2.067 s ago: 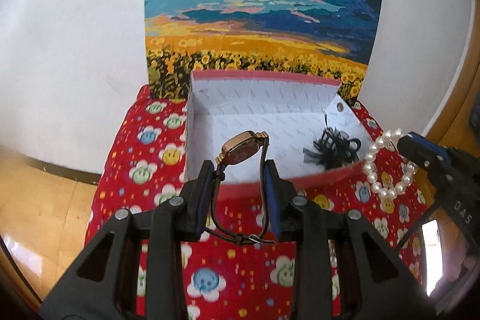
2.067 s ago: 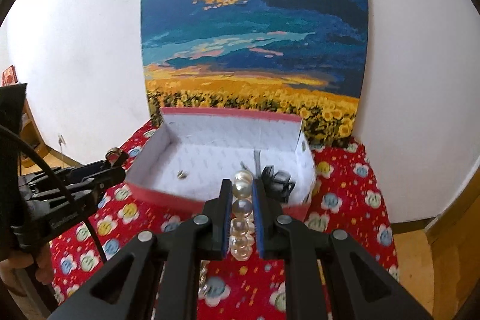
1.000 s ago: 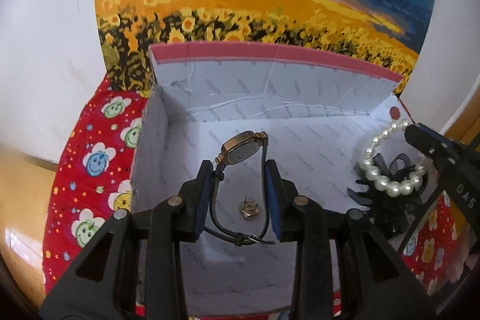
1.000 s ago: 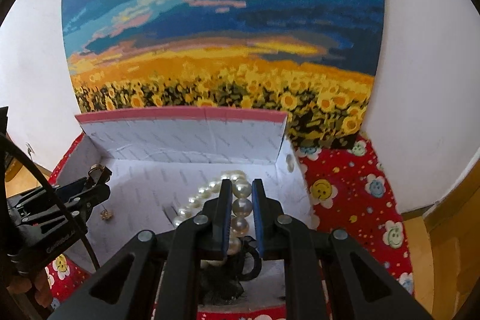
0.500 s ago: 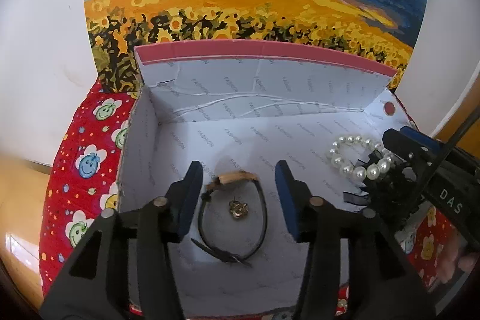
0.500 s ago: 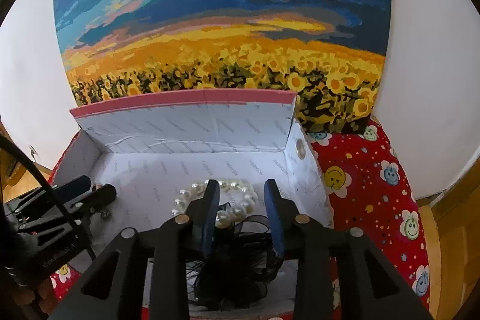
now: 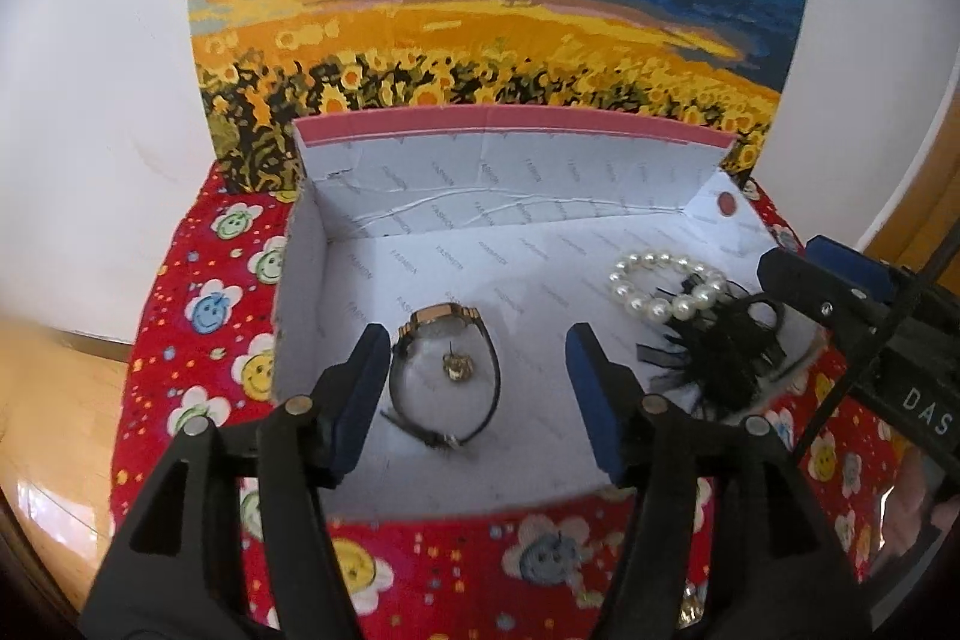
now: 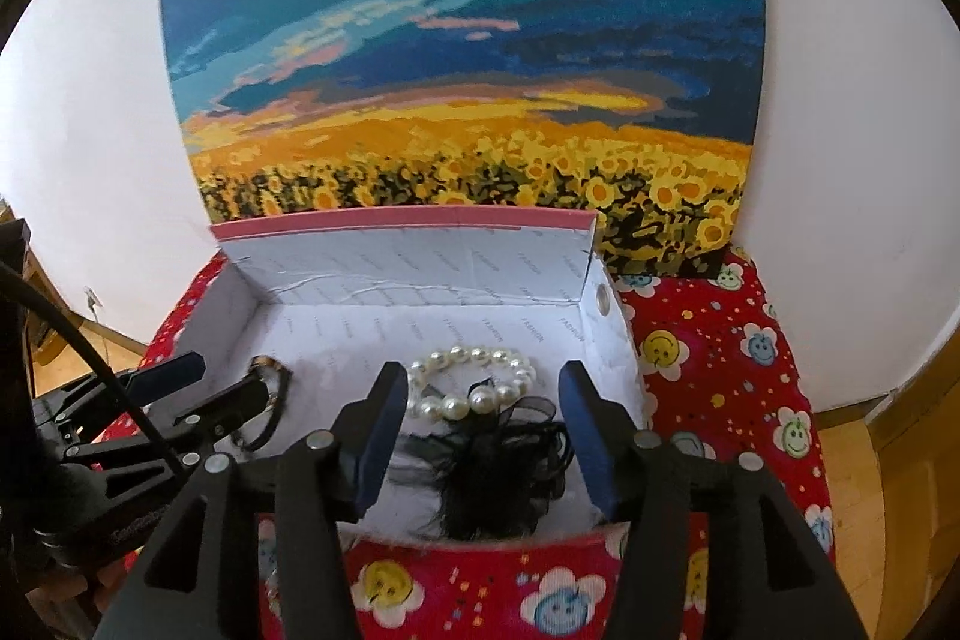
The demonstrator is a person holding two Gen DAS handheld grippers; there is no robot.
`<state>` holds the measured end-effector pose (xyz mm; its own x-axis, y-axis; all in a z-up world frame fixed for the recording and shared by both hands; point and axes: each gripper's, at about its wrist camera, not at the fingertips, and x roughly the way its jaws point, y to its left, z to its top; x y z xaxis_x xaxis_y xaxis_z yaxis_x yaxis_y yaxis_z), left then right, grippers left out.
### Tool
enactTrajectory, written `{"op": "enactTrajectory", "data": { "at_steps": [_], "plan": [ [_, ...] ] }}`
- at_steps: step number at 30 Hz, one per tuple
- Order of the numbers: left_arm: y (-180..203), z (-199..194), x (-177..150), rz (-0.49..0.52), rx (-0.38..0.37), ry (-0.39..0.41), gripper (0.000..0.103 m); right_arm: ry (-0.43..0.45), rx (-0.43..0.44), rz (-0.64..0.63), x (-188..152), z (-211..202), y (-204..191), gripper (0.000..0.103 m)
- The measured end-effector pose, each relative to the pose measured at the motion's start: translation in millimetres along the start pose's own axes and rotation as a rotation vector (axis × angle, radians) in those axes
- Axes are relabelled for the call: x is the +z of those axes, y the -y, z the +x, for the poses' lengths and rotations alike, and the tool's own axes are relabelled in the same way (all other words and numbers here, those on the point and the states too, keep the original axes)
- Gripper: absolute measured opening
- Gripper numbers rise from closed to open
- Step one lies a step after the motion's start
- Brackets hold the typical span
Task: Organize jewelry
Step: 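Open the left gripper to release the watch while the right gripper releases the pearls, then withdraw both grippers from the box and move the left gripper to the gold hair pin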
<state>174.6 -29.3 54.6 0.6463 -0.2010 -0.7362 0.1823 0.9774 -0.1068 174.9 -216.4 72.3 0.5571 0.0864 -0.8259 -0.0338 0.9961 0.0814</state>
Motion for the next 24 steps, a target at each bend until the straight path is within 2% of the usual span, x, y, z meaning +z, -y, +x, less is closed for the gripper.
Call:
{"op": "enactTrajectory", "data": {
  "at_steps": [14, 24],
  "plan": [
    [-2.7, -71.9, -30.3, -0.017, 0.023, 0.058, 0.058, 0.037, 0.065, -0.01, -27.5, -70.0, -15.1, 0.059],
    [-10.3, -104.8, -66.9, -0.058, 0.031, 0.043, 0.059, 0.061, 0.09, -0.027, -62.5, -115.0, -29.7, 0.061]
  ]
}}
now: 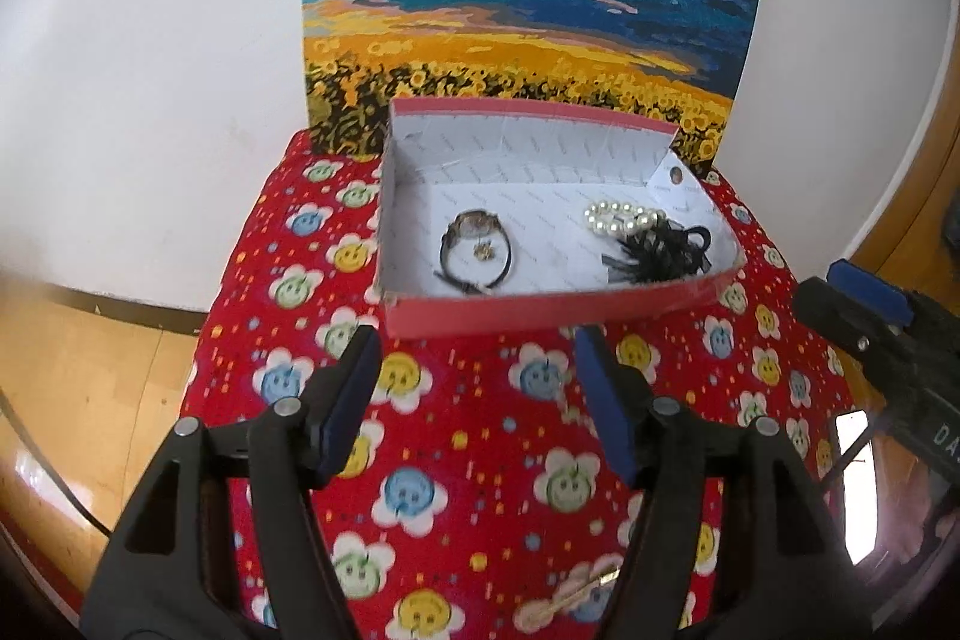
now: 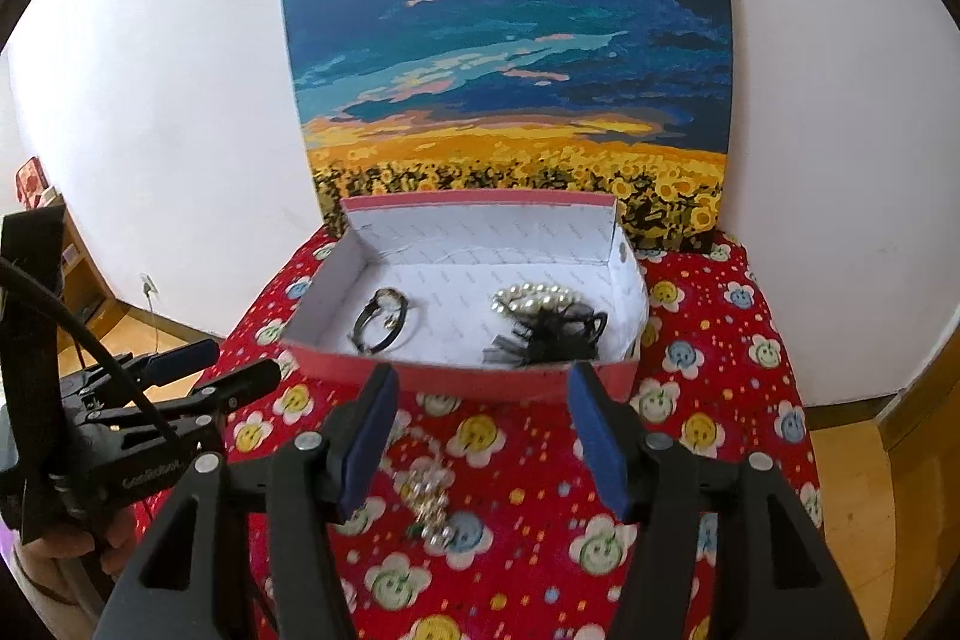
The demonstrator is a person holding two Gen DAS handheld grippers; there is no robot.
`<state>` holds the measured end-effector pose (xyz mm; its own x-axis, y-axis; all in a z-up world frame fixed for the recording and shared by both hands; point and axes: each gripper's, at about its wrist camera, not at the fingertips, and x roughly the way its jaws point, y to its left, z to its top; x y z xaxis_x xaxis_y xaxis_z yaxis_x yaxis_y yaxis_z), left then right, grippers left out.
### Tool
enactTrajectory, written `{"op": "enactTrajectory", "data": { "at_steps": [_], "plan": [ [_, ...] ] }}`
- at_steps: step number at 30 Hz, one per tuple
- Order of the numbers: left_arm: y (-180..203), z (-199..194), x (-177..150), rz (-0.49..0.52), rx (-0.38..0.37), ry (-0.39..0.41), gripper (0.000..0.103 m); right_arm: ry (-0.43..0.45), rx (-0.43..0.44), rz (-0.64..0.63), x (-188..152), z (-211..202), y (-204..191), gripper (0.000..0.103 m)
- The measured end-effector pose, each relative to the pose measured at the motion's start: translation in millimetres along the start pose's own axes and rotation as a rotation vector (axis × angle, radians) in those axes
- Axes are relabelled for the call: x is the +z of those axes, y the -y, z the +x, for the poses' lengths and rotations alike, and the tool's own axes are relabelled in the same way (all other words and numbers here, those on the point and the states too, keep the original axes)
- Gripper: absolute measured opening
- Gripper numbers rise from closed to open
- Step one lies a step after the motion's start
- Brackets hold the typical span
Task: Organize jewelry
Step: 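Withdraw both grippers from the box and move the left gripper to the gold hair pin, then close the left gripper on the gold hair pin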
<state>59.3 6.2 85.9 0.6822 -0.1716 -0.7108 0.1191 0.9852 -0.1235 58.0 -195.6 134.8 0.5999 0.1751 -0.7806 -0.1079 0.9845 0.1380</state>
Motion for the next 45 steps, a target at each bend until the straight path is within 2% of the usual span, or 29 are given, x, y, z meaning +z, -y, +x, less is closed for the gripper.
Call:
{"op": "enactTrajectory", "data": {
  "at_steps": [11, 25, 45],
  "plan": [
    [-0.8, -21.5, -34.3, -0.011, 0.004, -0.014, 0.059, -0.017, 0.023, 0.024, -37.8, -19.2, -8.2, 0.062],
    [17.8, -6.8, -72.7, 0.034, 0.0, -0.094, 0.059, -0.07, 0.019, 0.068, -74.2, -18.1, 1.2, 0.062],
    [47.0, 4.8, -108.6, 0.234, -0.019, -0.199, 0.059, -0.128, 0.029, 0.131, -94.2, -2.9, 21.3, 0.062]
  ]
}}
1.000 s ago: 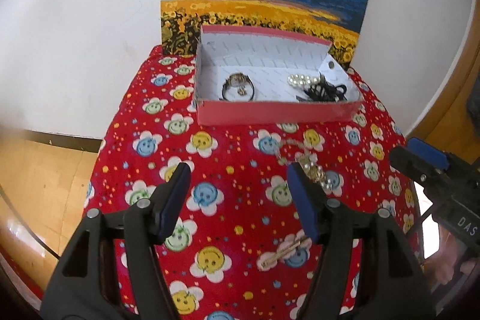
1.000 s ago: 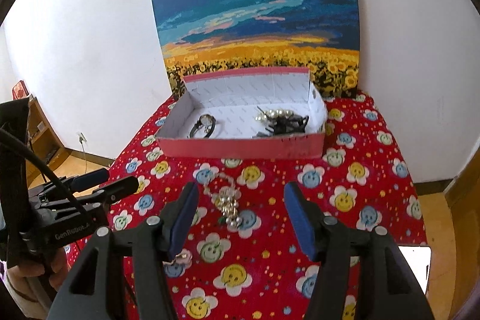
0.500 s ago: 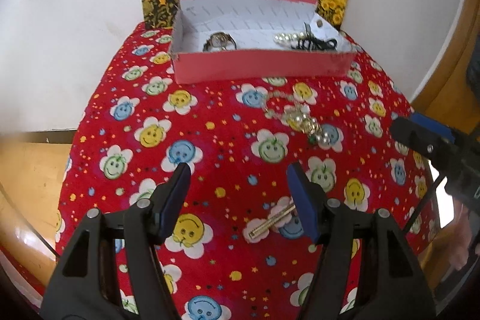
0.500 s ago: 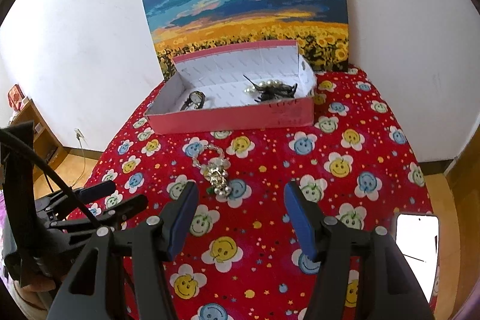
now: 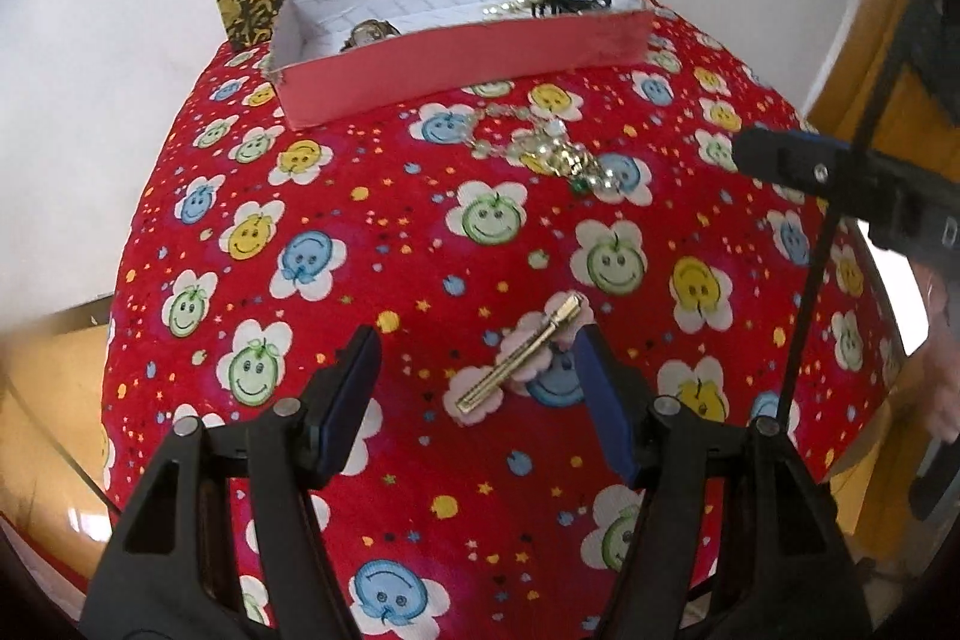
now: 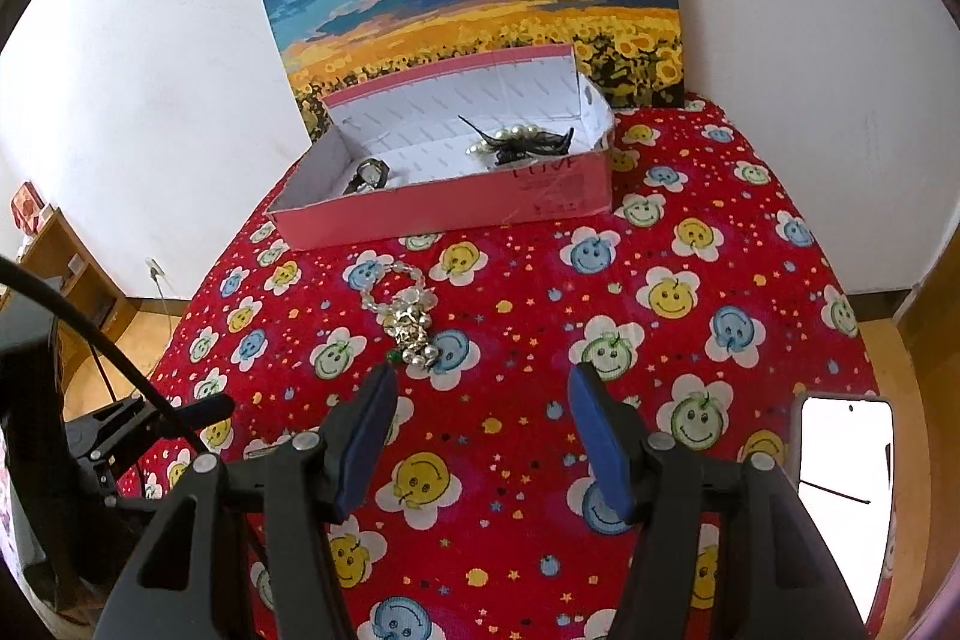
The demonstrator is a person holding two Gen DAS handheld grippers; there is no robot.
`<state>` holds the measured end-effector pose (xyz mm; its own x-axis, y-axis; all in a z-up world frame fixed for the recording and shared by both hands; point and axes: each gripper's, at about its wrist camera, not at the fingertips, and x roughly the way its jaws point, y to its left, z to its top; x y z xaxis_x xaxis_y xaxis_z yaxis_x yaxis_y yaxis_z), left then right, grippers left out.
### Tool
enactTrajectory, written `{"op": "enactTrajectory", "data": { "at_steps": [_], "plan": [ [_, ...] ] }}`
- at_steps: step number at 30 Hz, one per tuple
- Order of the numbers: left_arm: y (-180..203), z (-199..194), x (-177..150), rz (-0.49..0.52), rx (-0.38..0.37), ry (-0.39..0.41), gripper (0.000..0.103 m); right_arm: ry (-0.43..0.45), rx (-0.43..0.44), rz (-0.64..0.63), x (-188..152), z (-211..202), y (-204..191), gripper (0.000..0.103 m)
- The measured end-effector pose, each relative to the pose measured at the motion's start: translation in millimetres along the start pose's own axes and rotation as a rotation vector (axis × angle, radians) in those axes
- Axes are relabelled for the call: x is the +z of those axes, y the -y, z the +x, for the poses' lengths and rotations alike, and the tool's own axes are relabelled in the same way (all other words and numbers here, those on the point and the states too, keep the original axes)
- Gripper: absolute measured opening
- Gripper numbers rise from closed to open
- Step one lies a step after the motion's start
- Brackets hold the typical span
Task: Organize jewelry
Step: 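Close the left gripper on the gold hair pin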
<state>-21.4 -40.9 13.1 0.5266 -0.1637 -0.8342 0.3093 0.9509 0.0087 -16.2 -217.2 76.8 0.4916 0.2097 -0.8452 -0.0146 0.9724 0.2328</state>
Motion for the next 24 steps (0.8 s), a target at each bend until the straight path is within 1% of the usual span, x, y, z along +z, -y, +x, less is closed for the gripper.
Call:
{"op": "enactTrajectory", "data": {
  "at_steps": [3, 9, 12, 13, 14, 15, 16, 17, 18, 19, 24],
  "plan": [
    [1.0, 7.8, -1.7, 0.002, 0.024, -0.018, 0.059, -0.005, 0.002, 0.006, -1.0, 1.5, 1.6, 0.062],
    [-3.9, 14.4, -0.4, -0.022, -0.007, -0.008, 0.06, -0.01, 0.002, 0.013, -2.0, 3.7, 4.0, 0.063],
    [-2.2, 16.0, 0.6, -0.013, -0.011, 0.008, 0.058, -0.013, 0.01, 0.023, -2.4, 5.3, 5.3, 0.063],
    [-1.7, 15.8, 0.7, -0.012, -0.017, 0.011, 0.054, -0.014, 0.013, 0.024, -2.7, 5.9, 5.6, 0.063],
    [-1.7, 15.2, 0.7, -0.013, -0.026, 0.013, 0.052, -0.016, 0.016, 0.025, -3.1, 6.5, 5.6, 0.063],
    [-1.4, 14.2, 0.6, -0.014, -0.03, 0.018, 0.046, -0.016, 0.018, 0.024, -3.2, 7.2, 5.8, 0.063],
    [-1.1, 13.5, 0.7, -0.014, -0.036, 0.024, 0.035, -0.017, 0.019, 0.023, -3.4, 7.7, 5.7, 0.063],
    [-0.8, 12.7, 1.2, -0.016, -0.041, 0.03, 0.029, -0.017, 0.019, 0.022, -3.5, 8.3, 5.4, 0.063],
    [-1.2, 12.1, 1.7, -0.023, -0.041, 0.034, 0.019, -0.017, 0.019, 0.021, -3.5, 8.9, 4.9, 0.063],
    [-2.1, 12.1, 2.5, -0.035, -0.038, 0.036, 0.011, -0.018, 0.02, 0.021, -3.5, 9.4, 4.6, 0.063],
    [-11.4, 10.1, 4.7, -0.094, -0.063, 0.058, 0.011, -0.022, 0.02, 0.013, -4.0, 12.0, 1.4, 0.063]
  ]
}}
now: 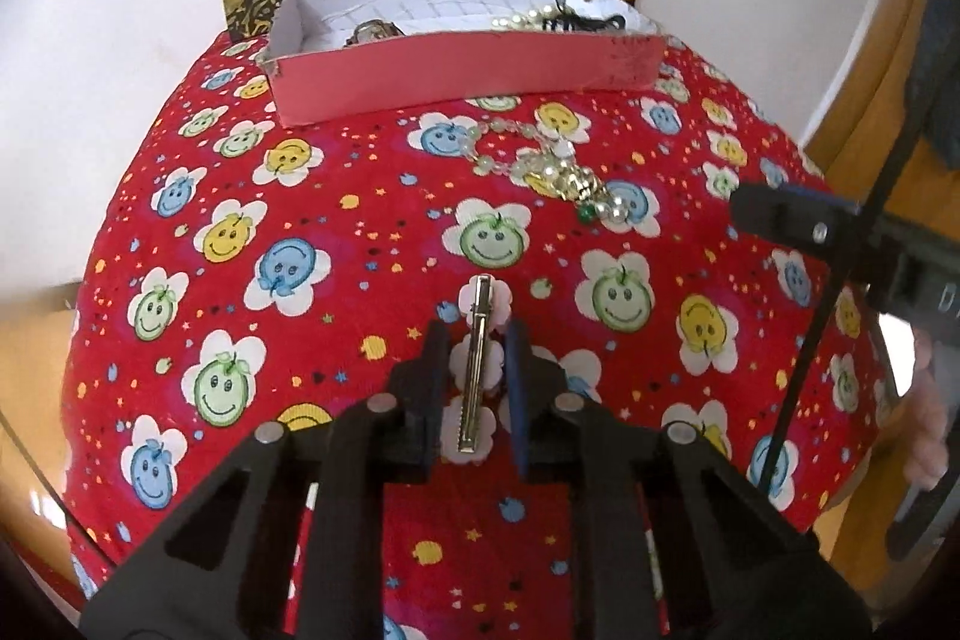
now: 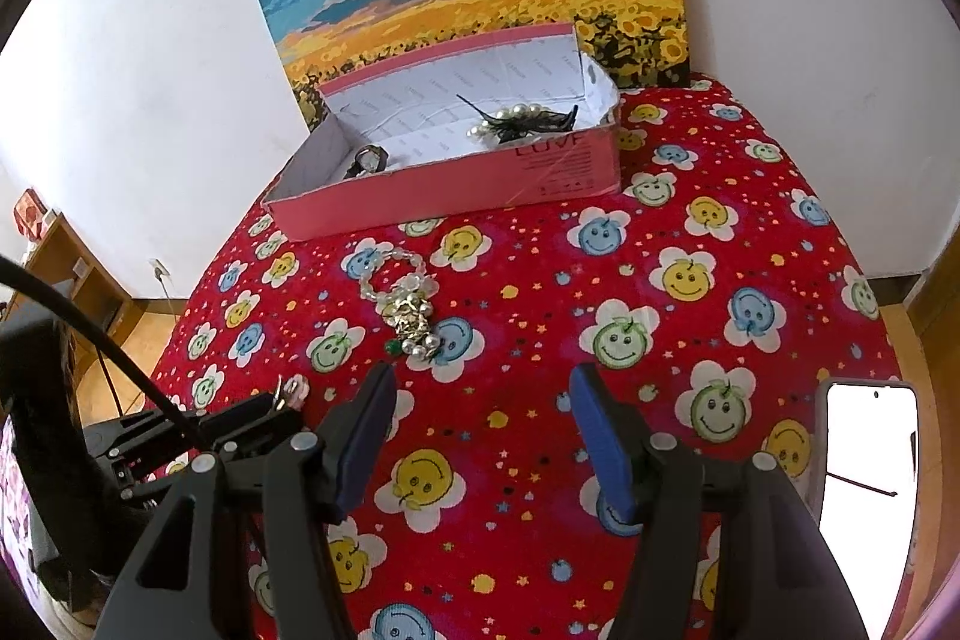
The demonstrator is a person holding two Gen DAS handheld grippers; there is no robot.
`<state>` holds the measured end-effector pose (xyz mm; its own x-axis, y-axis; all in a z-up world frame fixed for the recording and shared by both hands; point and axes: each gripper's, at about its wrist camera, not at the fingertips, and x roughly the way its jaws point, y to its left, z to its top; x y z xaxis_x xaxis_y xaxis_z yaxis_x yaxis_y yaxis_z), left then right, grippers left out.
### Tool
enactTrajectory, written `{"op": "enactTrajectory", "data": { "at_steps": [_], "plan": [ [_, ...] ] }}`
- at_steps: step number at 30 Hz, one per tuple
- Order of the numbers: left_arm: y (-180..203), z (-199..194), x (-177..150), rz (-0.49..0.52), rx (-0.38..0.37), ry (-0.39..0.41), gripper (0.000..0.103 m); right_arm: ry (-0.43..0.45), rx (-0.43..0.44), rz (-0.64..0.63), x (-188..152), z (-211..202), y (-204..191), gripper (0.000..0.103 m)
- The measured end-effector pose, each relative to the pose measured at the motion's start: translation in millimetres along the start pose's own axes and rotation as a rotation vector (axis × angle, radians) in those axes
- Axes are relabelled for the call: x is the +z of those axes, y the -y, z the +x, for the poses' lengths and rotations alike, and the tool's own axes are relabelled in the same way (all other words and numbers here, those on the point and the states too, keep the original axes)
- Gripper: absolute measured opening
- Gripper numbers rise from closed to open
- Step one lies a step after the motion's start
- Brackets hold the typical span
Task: Organize jewelry
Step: 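Close the left gripper on the gold hair pin, then lift the hair pin toward the pink box while the right gripper grasps the gold chain bracelet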
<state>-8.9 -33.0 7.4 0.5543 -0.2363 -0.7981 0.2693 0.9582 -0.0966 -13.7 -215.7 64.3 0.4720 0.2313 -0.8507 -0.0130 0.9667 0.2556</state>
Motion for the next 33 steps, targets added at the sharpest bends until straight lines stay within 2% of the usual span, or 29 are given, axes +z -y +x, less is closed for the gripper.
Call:
{"op": "enactTrajectory", "data": {
  "at_steps": [9, 16, 23, 27, 33],
  "plan": [
    [-28.7, -11.7, 7.4, -0.088, 0.052, 0.047, 0.011, -0.036, -0.014, -0.031, 2.4, 19.3, -11.2, 0.063],
    [-53.1, -13.5, 6.6, -0.157, 0.057, 0.062, 0.011, -0.07, -0.01, -0.067, 0.2, 40.0, -25.9, 0.063],
    [-61.1, -17.5, 7.7, -0.181, 0.046, 0.077, 0.011, -0.065, -0.035, -0.115, -0.1, 53.2, -37.9, 0.054],
    [-61.3, -17.1, 6.9, -0.183, 0.044, 0.075, 0.011, -0.059, -0.048, -0.134, 0.4, 59.7, -40.1, 0.044],
    [-60.5, -17.2, 6.7, -0.186, 0.044, 0.077, 0.011, -0.051, 0.024, -0.071, 11.5, 65.7, -33.7, 0.043]
  ]
}}
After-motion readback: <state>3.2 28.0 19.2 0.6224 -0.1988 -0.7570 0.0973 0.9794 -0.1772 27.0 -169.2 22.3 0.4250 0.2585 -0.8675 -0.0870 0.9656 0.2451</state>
